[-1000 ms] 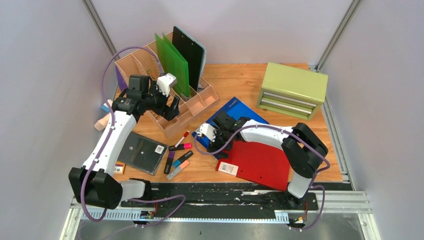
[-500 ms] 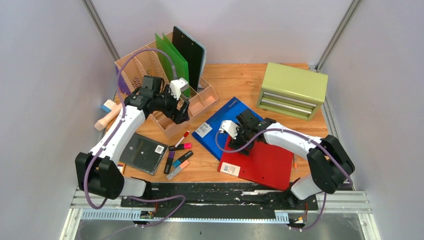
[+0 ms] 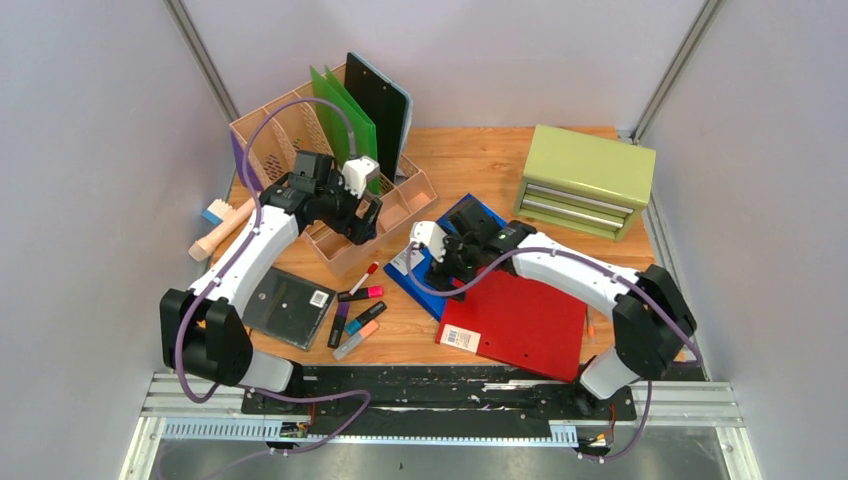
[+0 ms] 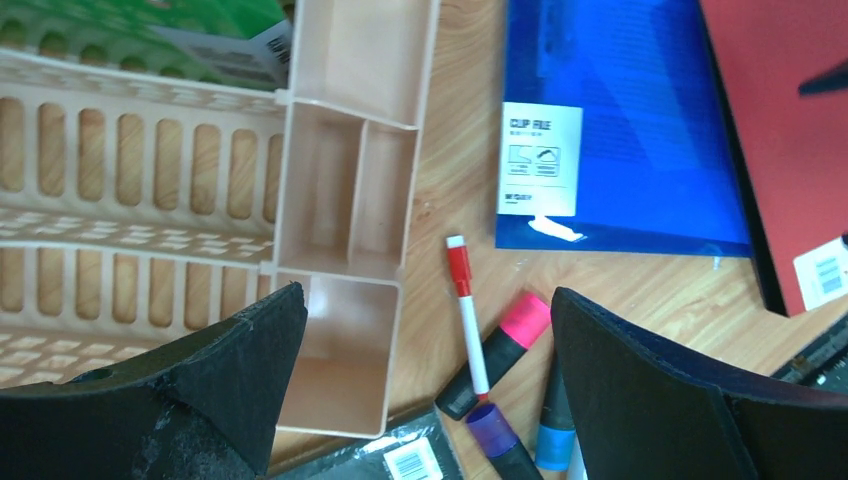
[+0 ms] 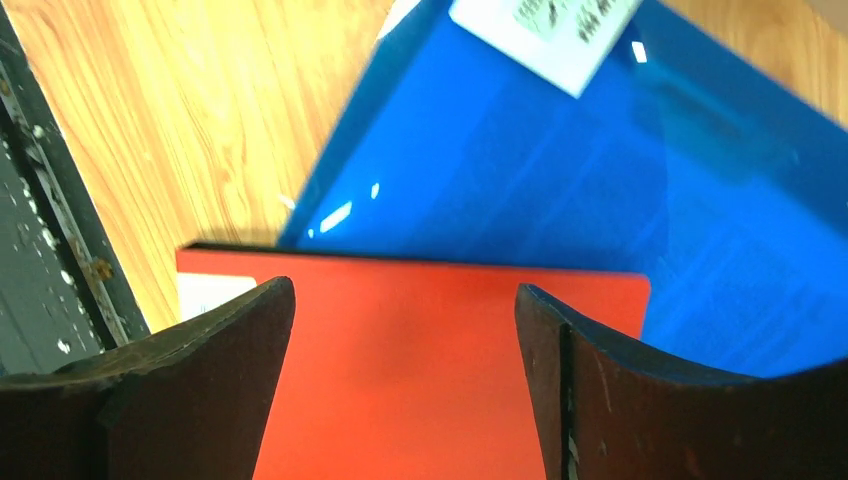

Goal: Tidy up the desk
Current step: Pick up the folder from the center of the board.

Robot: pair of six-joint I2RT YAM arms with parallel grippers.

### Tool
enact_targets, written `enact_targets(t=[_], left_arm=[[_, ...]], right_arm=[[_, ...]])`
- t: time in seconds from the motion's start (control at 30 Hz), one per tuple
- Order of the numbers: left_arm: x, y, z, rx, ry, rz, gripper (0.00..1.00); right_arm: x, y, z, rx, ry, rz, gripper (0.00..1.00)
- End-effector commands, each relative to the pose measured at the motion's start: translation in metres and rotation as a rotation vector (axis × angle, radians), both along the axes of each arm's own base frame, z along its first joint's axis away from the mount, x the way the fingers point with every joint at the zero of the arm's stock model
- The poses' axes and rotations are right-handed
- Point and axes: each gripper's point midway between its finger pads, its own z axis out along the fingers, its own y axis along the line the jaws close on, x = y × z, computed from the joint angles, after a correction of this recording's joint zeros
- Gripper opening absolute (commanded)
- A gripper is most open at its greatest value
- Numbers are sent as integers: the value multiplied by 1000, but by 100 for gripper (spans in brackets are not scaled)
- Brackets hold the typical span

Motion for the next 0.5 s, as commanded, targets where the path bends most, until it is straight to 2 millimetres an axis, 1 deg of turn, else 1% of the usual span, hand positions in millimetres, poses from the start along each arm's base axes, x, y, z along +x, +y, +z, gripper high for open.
enact_targets(t=[0.0,0.1,0.2,0.37,0.47], left_arm=[[13,19,28,15,-96,105,100],[14,29,31,33,-107,132,100],[14,39,34,40,-113,155,100],[15,47,35,45,-117,167,100],[16,46,35,43,-115,161,100]], right_arm=[[-9,42,-12,22,23,85,83],[-22,52,-29,-18,24,141,83],[-37,53,-45,-67,22,194,83],[-63,39,-60,-149,21,271,81],[-74,24,-69,-208,34,296,80]])
